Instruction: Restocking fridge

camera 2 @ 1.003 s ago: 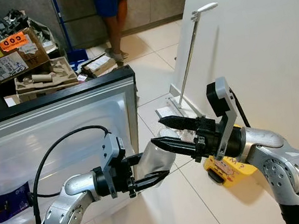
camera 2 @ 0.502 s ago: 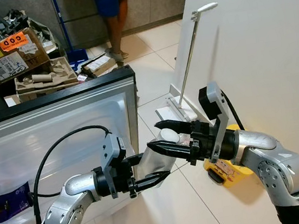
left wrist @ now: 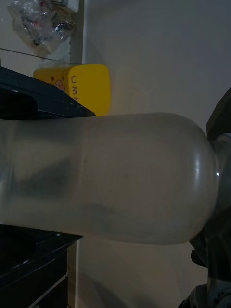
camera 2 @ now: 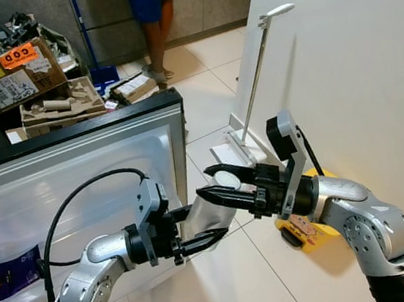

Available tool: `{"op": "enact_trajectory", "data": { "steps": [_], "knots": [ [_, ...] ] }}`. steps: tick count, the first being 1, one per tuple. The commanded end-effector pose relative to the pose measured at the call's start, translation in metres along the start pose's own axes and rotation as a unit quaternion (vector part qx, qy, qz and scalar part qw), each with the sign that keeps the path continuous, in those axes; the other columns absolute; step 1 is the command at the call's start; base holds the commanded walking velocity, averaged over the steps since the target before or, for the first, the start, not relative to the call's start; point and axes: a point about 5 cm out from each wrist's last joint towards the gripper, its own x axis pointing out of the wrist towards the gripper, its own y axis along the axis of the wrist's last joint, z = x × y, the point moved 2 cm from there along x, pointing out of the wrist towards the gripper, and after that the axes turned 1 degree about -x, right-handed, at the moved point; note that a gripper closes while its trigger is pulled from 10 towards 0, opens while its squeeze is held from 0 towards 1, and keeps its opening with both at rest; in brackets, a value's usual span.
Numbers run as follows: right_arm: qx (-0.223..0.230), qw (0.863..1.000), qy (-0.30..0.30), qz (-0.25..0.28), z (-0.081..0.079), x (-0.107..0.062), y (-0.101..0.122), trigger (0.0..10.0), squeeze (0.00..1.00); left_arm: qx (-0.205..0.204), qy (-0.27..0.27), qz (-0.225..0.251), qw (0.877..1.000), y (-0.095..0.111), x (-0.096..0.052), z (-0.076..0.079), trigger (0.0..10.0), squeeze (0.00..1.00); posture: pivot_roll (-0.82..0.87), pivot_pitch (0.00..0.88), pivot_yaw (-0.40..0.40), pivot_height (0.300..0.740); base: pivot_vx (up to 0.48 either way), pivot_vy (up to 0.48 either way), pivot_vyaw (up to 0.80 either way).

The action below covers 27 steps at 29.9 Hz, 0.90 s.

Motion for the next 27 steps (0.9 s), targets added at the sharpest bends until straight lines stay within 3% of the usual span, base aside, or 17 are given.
{"op": "enact_trajectory", "data": {
  "steps": [1,8,9,16,22,23,24,25,26,27],
  "knots": [
    [0.001,1.0,-0.016,-0.003,0.004,-0.002,0.0,0.0,0.0,0.012,-0.024,0.014,1.0,0.008,0.004,0.007,10.0,0.0,-0.1,0.119,-0.031,0.74,0.0,0.0,0.0],
    [-0.002,1.0,-0.023,-0.005,0.006,-0.003,0.0,0.0,0.0,-0.002,-0.024,0.017,1.0,0.008,0.003,0.007,10.0,0.03,-0.1,0.12,-0.029,0.74,0.0,0.0,0.0],
    [-0.003,1.0,-0.025,-0.005,0.006,-0.003,0.0,0.0,0.0,-0.012,-0.025,0.019,0.999,0.008,0.003,0.007,10.0,1.0,-0.1,0.12,-0.029,0.74,0.0,0.0,0.0],
    [-0.01,0.999,-0.031,-0.007,0.008,-0.005,0.002,0.0,0.0,-0.015,-0.018,0.019,1.0,0.008,0.001,0.005,10.0,1.0,-0.1,0.12,-0.031,0.74,0.0,0.0,0.0],
    [-0.031,0.998,-0.046,-0.018,0.012,-0.008,0.006,0.0,0.0,-0.015,-0.024,-0.009,1.0,0.002,-0.011,0.004,10.0,1.0,-0.1,0.12,-0.029,0.74,0.0,0.0,0.0],
    [-0.04,0.998,-0.05,-0.026,0.013,-0.009,0.007,0.0,0.0,-0.011,-0.015,-0.018,1.0,0.001,-0.017,0.0,10.0,0.71,-0.1,0.121,-0.028,0.74,0.0,0.0,0.0],
    [-0.046,0.997,-0.052,-0.032,0.014,-0.01,0.008,0.0,0.0,-0.006,-0.008,-0.026,1.0,0.0,-0.022,-0.003,10.0,0.68,-0.1,0.121,-0.028,0.74,0.0,0.0,0.0],
    [-0.056,0.996,-0.055,-0.036,0.015,-0.011,0.01,0.0,0.0,-0.002,0.0,-0.038,0.999,-0.001,-0.03,-0.007,10.0,0.48,-0.1,0.121,-0.026,0.74,0.0,0.0,0.0],
    [-0.063,0.996,-0.056,-0.038,0.015,-0.011,0.012,0.0,0.0,0.001,0.005,-0.046,0.999,-0.002,-0.036,-0.01,10.0,0.48,-0.1,0.121,-0.026,0.74,0.0,0.0,0.0],
    [-0.067,0.995,-0.056,-0.038,0.015,-0.012,0.015,0.0,0.0,0.005,0.003,-0.054,0.999,-0.002,-0.043,-0.011,10.0,0.18,-0.1,0.121,-0.026,0.74,0.0,0.0,0.0]
  ]
}}
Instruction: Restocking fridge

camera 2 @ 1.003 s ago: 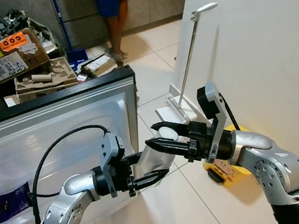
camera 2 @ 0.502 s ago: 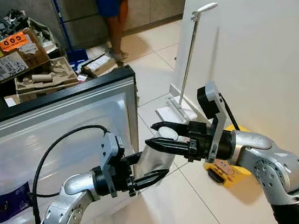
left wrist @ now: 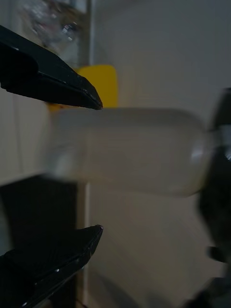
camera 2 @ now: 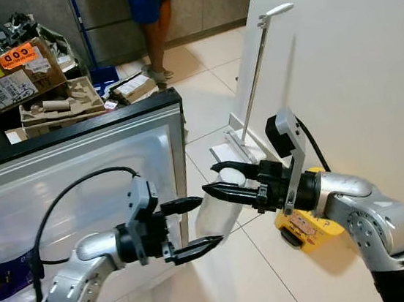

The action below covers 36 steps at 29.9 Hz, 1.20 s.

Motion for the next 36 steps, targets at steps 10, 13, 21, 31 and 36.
{"op": "enact_trajectory", "data": {
  "steps": [10,13,21,31,36],
  "knots": [
    [-0.032,0.999,0.007,0.016,-0.001,-0.001,0.017,0.0,0.0,0.019,0.031,-0.045,0.998,-0.013,-0.045,-0.014,10.0,0.0,-0.1,0.122,-0.028,0.74,0.0,0.0,0.0],
    [-0.034,0.999,0.014,0.017,-0.001,0.004,0.018,0.0,0.0,0.021,0.044,-0.049,0.998,-0.016,-0.054,-0.017,10.0,0.0,-0.1,0.12,-0.03,0.74,0.0,0.0,0.0],
    [-0.033,0.999,0.004,0.019,0.011,0.034,0.013,5.1,0.0,0.006,0.053,-0.064,0.997,-0.027,-0.078,-0.014,10.0,0.0,-0.09,0.115,-0.047,0.74,0.0,0.0,0.0],
    [-0.041,0.998,0.031,0.037,0.006,0.044,0.014,10.0,0.0,0.011,0.033,-0.049,0.998,-0.026,-0.066,-0.012,10.0,0.0,-0.09,0.111,-0.051,0.74,0.0,0.0,0.24],
    [-0.044,0.998,0.038,0.04,0.006,0.045,0.015,10.0,0.0,0.009,0.006,-0.04,0.999,-0.025,-0.055,-0.005,10.0,0.0,-0.09,0.115,-0.051,0.74,0.0,0.0,0.77]
  ]
}}
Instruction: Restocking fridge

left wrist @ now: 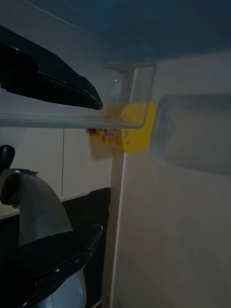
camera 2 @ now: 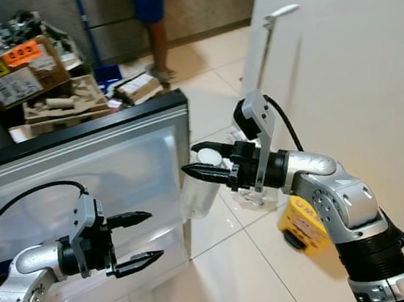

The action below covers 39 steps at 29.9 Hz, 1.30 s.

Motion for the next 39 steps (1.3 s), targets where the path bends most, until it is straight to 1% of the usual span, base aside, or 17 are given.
{"op": "enact_trajectory", "data": {
  "steps": [1,8,16,20,26,28,30,32,33,39],
  "knots": [
    [-0.017,1.0,0.006,0.009,0.001,0.0,0.006,10.0,0.0,-0.005,-0.026,0.009,1.0,-0.002,0.01,0.01,10.0,0.0,-0.09,0.116,-0.051,0.74,0.0,0.0,0.76],
    [-0.023,1.0,0.012,0.01,0.001,-0.001,0.007,10.0,0.0,-0.006,-0.043,0.012,0.999,-0.002,0.015,0.014,10.0,0.0,-0.09,0.118,-0.048,0.74,0.0,0.0,0.76],
    [-0.031,0.999,0.008,0.008,0.002,-0.001,0.009,10.0,0.0,-0.004,-0.051,0.012,0.999,-0.001,0.017,0.016,10.0,0.0,-0.09,0.119,-0.048,0.74,0.0,0.0,0.76],
    [-0.047,0.999,-0.002,-0.002,0.005,0.001,0.008,10.0,0.0,-0.003,-0.056,0.012,0.998,-0.001,0.02,0.017,10.0,0.0,-0.09,0.119,-0.047,0.74,0.0,0.0,0.74],
    [-0.068,0.997,-0.023,-0.022,0.009,0.007,0.006,10.0,0.0,-0.002,-0.065,0.015,0.998,0.0,0.024,0.02,10.0,0.0,-0.09,0.122,-0.046,0.74,0.0,0.0,0.0],
    [-0.082,0.995,-0.038,-0.046,0.013,0.009,0.002,10.0,0.0,-0.001,-0.069,0.015,0.998,0.0,0.026,0.021,10.0,0.0,-0.09,0.123,-0.048,0.74,0.0,0.0,0.0],
    [-0.092,0.992,-0.048,-0.064,0.016,0.01,-0.001,10.0,0.0,-0.001,-0.073,0.015,0.997,0.0,0.027,0.023,10.0,0.0,-0.09,0.123,-0.048,0.74,0.0,0.0,0.0],
    [-0.097,0.991,-0.052,-0.071,0.017,0.01,-0.002,10.0,0.0,-0.001,-0.074,0.016,0.997,0.0,0.028,0.023,10.0,0.0,-0.09,0.123,-0.048,0.74,0.0,0.0,0.0],
    [-0.106,0.989,-0.057,-0.089,0.018,0.01,-0.004,10.0,0.0,-0.001,-0.08,0.016,0.997,-0.001,0.03,0.025,10.0,0.0,-0.09,0.124,-0.05,0.74,0.0,0.0,0.0],
    [-0.122,0.984,-0.069,-0.11,0.02,0.008,-0.004,10.0,0.0,0.0,-0.091,0.02,0.996,0.0,0.035,0.03,10.0,0.0,-0.09,0.126,-0.05,0.74,0.0,0.0,0.0]
  ]
}}
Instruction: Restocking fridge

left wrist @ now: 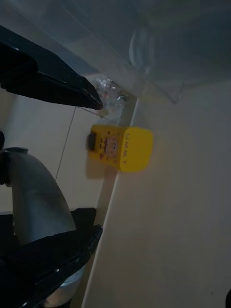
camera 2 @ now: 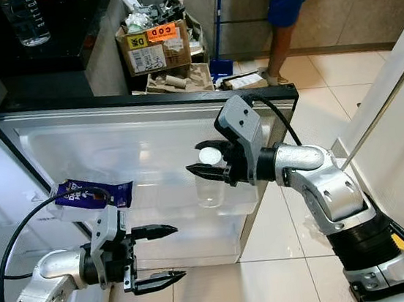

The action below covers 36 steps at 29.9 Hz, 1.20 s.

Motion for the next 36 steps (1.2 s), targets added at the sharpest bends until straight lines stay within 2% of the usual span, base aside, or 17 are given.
{"op": "enact_trajectory", "data": {
  "steps": [1,8,15,19,22,27,36],
  "knots": [
    [-0.017,1.0,-0.008,-0.004,0.002,-0.001,0.003,10.0,0.0,0.005,-0.017,0.002,1.0,0.001,0.006,0.005,10.0,0.0,-0.09,0.126,-0.052,0.74,0.0,0.0,0.0],
    [-0.026,0.999,-0.025,-0.019,0.005,0.001,-0.001,10.0,0.0,0.004,-0.033,0.007,0.999,0.002,0.012,0.009,10.0,0.0,-0.09,0.127,-0.055,0.74,0.0,0.0,0.0],
    [-0.039,0.994,-0.091,-0.055,0.018,0.0,-0.012,10.0,0.0,0.0,-0.056,0.01,0.998,0.0,0.019,0.018,10.0,0.0,-0.09,0.126,-0.051,0.74,0.0,0.0,0.0],
    [-0.038,0.992,-0.103,-0.063,0.019,0.0,-0.015,10.0,0.0,0.001,-0.059,0.011,0.998,0.0,0.02,0.019,10.0,0.0,-0.09,0.124,-0.05,0.74,0.0,0.0,0.0],
    [-0.023,0.991,-0.11,-0.071,0.018,0.001,-0.021,10.0,0.0,0.001,-0.061,0.011,0.998,0.0,0.02,0.019,10.0,0.0,-0.09,0.123,-0.049,0.74,0.0,0.0,0.0],
    [0.034,0.986,-0.148,-0.068,0.025,0.002,-0.028,10.0,0.0,0.001,-0.064,0.012,0.998,0.0,0.021,0.02,10.0,0.0,-0.09,0.125,-0.046,0.74,0.0,0.0,0.0],
    [0.053,0.976,-0.187,-0.099,0.032,-0.003,-0.042,10.0,0.0,0.001,-0.063,0.012,0.998,0.001,0.02,0.02,10.0,0.0,-0.09,0.132,-0.043,0.74,0.0,0.0,0.0]
  ]
}}
